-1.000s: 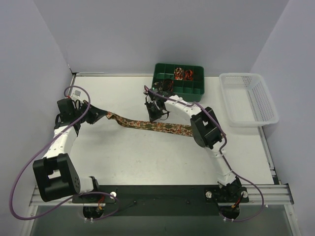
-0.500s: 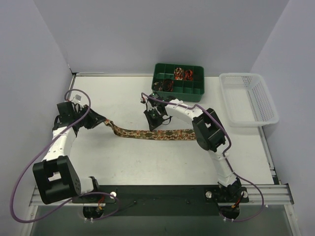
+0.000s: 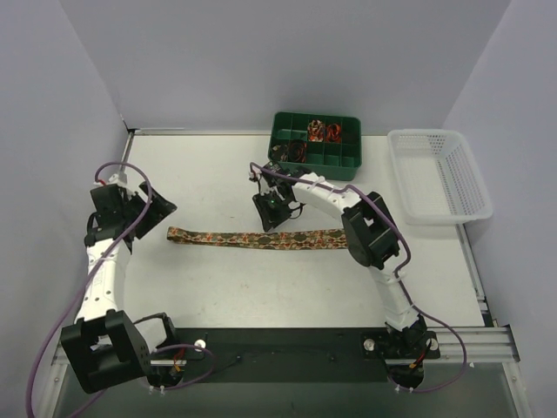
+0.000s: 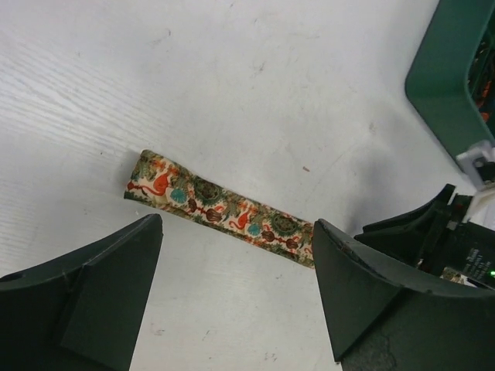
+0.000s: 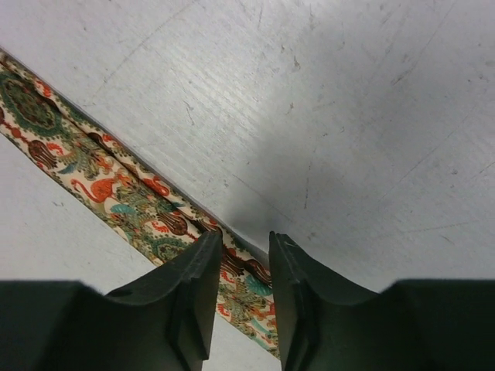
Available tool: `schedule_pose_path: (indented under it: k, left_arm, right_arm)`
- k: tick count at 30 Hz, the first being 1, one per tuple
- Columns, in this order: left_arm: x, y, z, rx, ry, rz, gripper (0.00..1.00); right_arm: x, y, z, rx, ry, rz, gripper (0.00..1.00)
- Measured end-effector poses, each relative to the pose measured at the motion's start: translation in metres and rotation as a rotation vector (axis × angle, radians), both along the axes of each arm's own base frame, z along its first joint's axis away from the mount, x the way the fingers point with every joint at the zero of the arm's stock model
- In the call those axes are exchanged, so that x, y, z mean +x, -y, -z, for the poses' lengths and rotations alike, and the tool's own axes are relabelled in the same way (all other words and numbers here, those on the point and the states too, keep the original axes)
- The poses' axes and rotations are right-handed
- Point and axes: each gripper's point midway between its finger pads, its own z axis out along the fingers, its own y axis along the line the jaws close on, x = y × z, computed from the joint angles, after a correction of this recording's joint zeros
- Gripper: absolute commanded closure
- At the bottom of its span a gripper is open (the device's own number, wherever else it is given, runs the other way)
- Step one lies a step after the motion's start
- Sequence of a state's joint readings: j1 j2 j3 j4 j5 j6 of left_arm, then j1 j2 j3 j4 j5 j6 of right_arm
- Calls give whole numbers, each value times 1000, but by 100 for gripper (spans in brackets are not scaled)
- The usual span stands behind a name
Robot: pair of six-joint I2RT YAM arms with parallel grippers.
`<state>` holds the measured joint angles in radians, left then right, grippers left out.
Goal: Roll the ties
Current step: Flatten out the tie at the center of the board.
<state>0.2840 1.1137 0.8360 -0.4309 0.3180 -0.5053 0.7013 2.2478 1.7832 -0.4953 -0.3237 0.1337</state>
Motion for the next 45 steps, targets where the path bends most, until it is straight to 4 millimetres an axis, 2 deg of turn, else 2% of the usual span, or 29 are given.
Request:
schedule_pose_path:
  k: [3, 6, 9, 12, 16, 19, 22, 27, 30, 34, 39, 40, 42, 45]
  left_arm:
    - [-4, 0, 24, -18, -36, -17, 15]
    - [-15, -1, 59, -36, -104, -69, 17]
    - [-22, -6, 78, -30, -115, -124, 17]
    - [-26, -15, 88, 4, -101, -183, 16]
    - [-18, -24, 85, 35, -56, -222, 17]
    - [-8, -28, 88, 37, -32, -231, 19]
    - [-3, -26, 102, 16, -27, -226, 20]
    - [-6, -20, 126, -14, -36, -214, 25]
    - [-3, -20, 124, -14, -2, -210, 28]
    - [4, -21, 121, -20, 39, -210, 37]
    - [8, -18, 130, -48, 31, -204, 46]
    - [9, -18, 132, -57, 31, -203, 52]
    - [13, -16, 133, -76, 41, -199, 57]
    - [16, -12, 136, -101, 43, -190, 73]
  right_arm:
    - [2, -4, -8, 23, 11, 7, 50]
    - [3, -7, -23, 69, 43, 21, 24]
    - [0, -6, -45, 125, 92, 44, 9]
    - [-4, -3, -73, 196, 160, 65, 2]
    - [2, -9, -110, 291, 238, 94, 2]
    - [9, -17, -122, 341, 272, 111, 2]
    - [10, -18, -123, 351, 263, 131, 3]
    - [12, -22, -124, 373, 253, 160, 5]
    - [11, -22, -120, 371, 239, 172, 6]
    - [12, -24, -112, 366, 221, 185, 7]
    - [13, -27, -101, 356, 198, 194, 9]
    - [13, -28, -101, 358, 194, 196, 9]
    - [14, -32, -103, 368, 190, 196, 10]
    - [14, -38, -108, 386, 189, 187, 13]
